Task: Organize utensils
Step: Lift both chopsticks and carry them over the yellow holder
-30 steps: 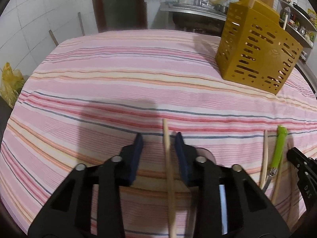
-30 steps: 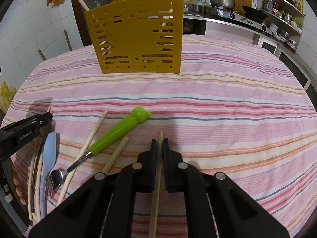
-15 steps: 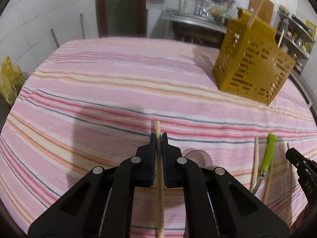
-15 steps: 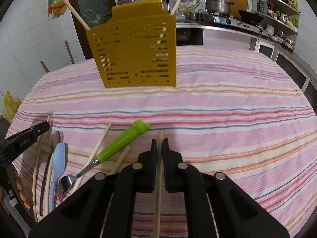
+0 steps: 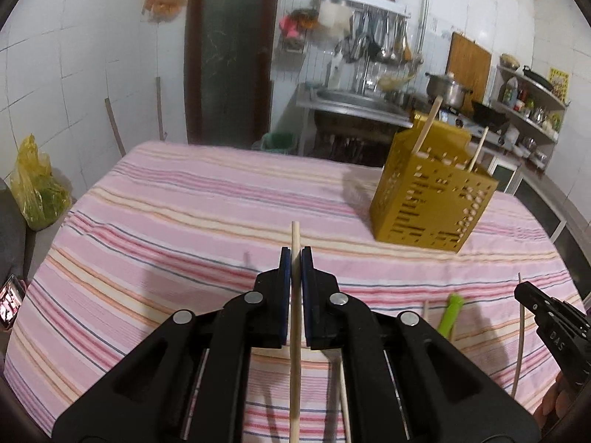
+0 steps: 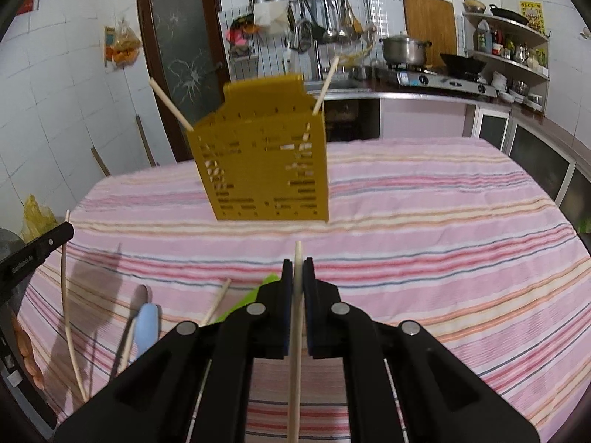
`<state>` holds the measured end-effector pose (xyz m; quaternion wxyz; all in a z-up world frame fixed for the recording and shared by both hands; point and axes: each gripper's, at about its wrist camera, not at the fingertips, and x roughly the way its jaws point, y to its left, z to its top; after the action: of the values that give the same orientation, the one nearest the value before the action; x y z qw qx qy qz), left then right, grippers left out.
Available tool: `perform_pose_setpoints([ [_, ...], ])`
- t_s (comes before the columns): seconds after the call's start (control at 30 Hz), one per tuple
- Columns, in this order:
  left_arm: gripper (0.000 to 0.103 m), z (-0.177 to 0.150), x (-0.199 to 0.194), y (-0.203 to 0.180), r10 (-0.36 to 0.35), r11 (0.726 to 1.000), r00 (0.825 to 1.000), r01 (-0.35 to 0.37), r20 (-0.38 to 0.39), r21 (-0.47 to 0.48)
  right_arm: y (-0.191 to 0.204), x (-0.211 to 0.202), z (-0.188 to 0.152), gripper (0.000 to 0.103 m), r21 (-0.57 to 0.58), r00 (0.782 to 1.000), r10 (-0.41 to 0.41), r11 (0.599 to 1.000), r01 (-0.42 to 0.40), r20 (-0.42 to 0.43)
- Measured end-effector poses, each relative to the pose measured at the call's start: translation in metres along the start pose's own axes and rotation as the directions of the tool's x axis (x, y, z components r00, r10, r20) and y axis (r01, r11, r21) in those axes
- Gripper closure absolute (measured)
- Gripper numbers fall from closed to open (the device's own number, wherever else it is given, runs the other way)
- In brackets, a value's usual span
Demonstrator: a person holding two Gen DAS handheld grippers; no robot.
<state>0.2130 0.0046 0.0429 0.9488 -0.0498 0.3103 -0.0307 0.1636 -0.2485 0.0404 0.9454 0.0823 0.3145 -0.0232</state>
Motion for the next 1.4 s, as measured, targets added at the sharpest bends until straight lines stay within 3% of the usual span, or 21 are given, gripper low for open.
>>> perform_pose_setpoints([
  [0.3,0.099,0.011,-0.043,-0.005,-0.047,0.999,0.991,0.047,0.122,0.007,-0.002,-0.026,0.01,0.097,0.0,0.994,0.021,1.0,-0.021,0.11],
  [0.6,0.099,0.021,-0.082,-0.005,-0.064,0.998,0.97,0.064,0.235,0.009,-0.009,-0.052,0.022,0.097,-0.006,0.967,0.03,1.0,-0.029,0.253],
  [1.17,0.099,0.032,-0.102,-0.022,-0.097,0.995,0.948,0.087,0.302,0.045,-0.001,-0.072,0.033,0.097,-0.056,0.938,0.021,0.998,-0.002,0.345],
  [1.4,0.099,0.058,-0.112,-0.043,-0.143,0.989,0.922,0.124,0.359,0.075,0.001,-0.087,0.065,0.097,-0.063,0.915,0.018,0.998,0.007,0.403],
])
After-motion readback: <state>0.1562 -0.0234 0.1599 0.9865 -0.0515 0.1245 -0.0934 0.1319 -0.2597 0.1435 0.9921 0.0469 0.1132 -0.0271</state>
